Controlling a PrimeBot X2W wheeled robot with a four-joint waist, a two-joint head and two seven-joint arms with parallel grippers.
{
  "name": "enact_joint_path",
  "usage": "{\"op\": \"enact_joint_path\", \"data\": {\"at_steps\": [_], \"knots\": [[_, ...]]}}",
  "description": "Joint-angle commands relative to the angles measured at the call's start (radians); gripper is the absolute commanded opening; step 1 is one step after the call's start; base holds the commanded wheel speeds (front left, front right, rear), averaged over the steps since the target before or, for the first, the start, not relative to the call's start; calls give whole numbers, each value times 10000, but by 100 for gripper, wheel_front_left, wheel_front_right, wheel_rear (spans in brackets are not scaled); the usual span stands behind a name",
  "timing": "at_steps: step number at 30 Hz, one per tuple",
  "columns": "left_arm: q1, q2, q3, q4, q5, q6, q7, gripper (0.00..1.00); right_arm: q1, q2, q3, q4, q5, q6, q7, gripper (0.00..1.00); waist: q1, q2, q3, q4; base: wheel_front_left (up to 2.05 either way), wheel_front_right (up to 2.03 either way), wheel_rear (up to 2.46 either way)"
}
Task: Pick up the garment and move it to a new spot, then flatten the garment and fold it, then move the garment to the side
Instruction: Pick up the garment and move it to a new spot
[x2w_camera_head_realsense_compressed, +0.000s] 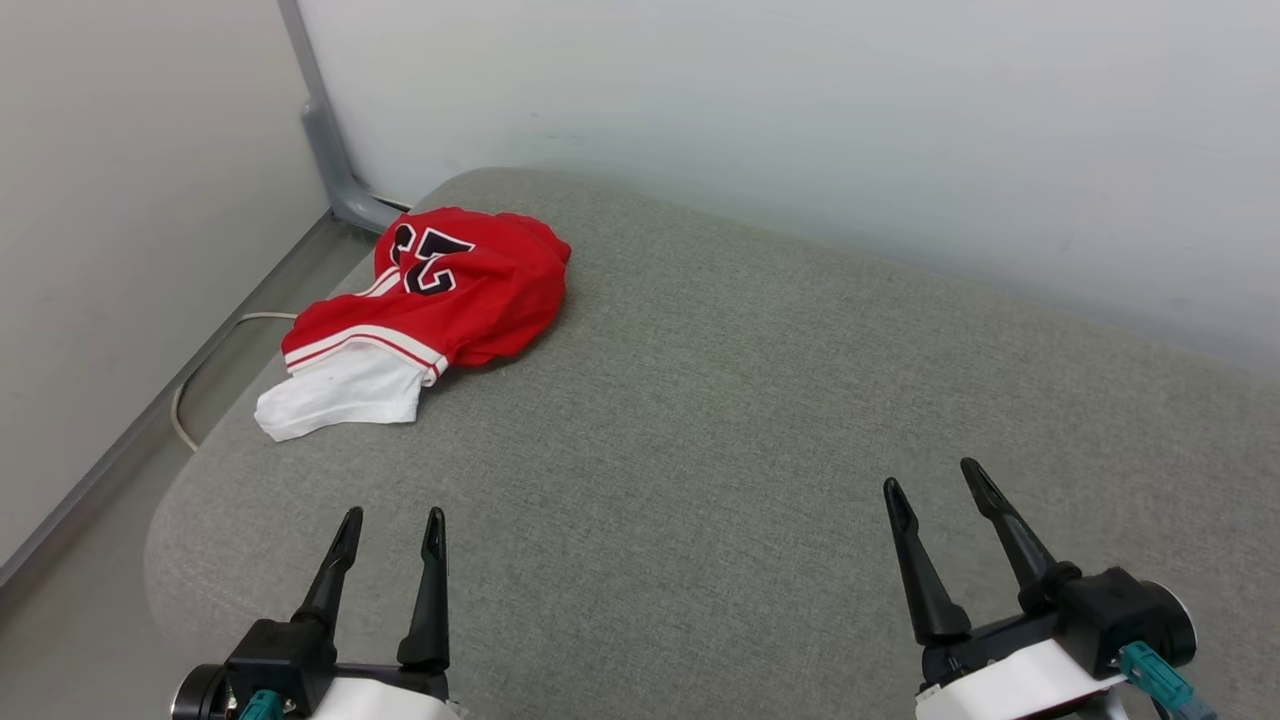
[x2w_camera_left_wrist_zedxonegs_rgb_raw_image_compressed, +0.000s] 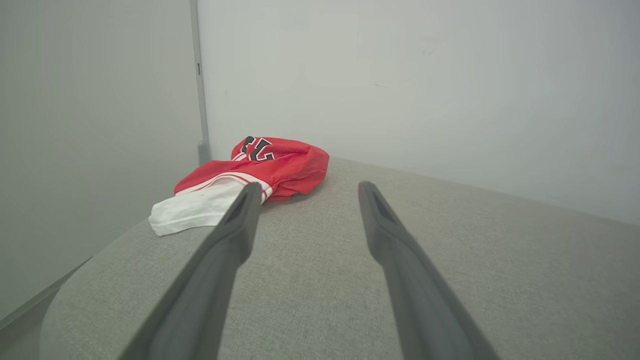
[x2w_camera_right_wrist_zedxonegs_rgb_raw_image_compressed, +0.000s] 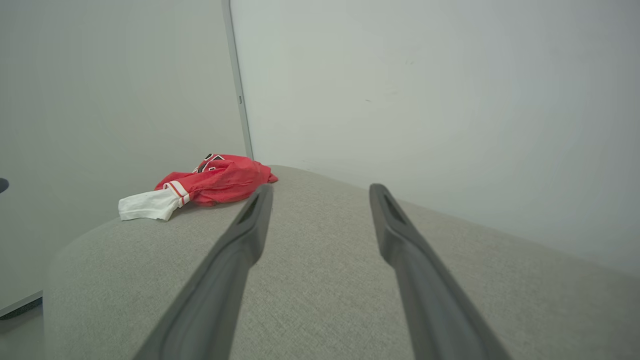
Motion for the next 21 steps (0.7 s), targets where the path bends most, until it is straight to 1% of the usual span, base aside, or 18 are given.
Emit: {"op": "enact_joint_path", "data": {"at_steps": [1, 6, 10, 14, 16, 21], "knots": [[83, -8, -2, -17, 58, -51, -28, 100, 69, 16, -9, 6, 12, -7, -24, 100, 0, 0, 24, 106, 0, 0, 0], [64, -6, -11, -60, 62, -6, -28, 100, -8, 16, 23, 52, 10, -7, -24, 100, 0, 0, 98, 196, 0, 0, 0], [51, -6, 32, -81, 26, 53, -28, 100, -55, 16, 81, 71, -4, -7, -24, 100, 0, 0, 149, 133, 0, 0, 0], [-95, -5, 213, -96, -132, 12, -28, 100, -99, 15, 102, -13, -122, -7, -24, 100, 0, 0, 302, -51, 0, 0, 0], [-284, -5, 407, -14, -474, 5, -28, 100, -171, 15, 91, -93, -210, -7, -24, 100, 0, 0, 454, -164, 0, 0, 0], [-971, 0, 844, 736, -431, -242, -28, 100, -415, 15, 89, -324, -554, -7, -26, 100, 0, 0, 1126, -572, 0, 0, 0]]}}
